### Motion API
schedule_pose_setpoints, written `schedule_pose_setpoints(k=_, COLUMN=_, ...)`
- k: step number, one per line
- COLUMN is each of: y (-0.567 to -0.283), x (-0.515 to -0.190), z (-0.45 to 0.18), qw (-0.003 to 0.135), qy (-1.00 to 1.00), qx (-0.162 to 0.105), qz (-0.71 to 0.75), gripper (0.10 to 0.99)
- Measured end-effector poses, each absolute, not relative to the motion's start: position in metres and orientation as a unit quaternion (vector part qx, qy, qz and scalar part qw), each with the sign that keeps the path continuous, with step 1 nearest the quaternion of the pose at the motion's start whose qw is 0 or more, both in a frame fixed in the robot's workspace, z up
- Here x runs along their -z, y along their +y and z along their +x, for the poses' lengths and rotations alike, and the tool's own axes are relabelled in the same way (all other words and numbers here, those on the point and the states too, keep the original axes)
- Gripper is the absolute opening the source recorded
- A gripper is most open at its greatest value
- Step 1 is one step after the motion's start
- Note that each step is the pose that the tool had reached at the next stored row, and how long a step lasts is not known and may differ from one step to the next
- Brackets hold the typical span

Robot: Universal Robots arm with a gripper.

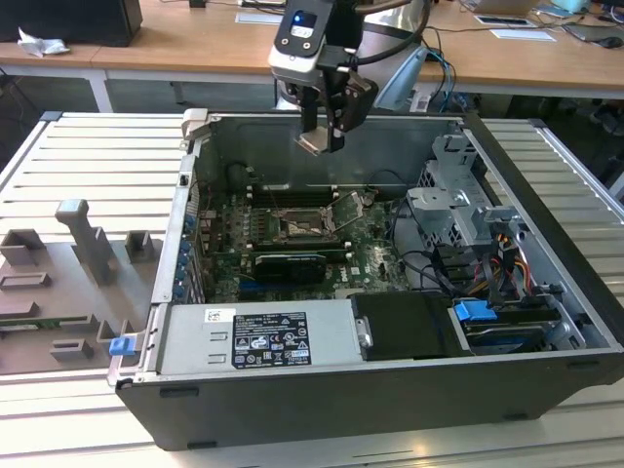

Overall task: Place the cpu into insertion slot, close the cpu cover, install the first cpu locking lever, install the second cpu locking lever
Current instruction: 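Place the cpu into insertion slot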

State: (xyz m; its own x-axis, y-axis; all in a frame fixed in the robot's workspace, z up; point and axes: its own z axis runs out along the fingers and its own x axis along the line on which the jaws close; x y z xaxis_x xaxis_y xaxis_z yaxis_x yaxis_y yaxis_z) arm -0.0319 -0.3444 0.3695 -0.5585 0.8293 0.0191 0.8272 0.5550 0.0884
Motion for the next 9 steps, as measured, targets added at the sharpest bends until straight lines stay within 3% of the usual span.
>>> schedule_pose_setpoints(k=9, y=-0.3444, x=-0.3691, z=-0.0319, qw=0.013, qy=0.871, qx=-0.043, qz=0.489, gripper=0.529)
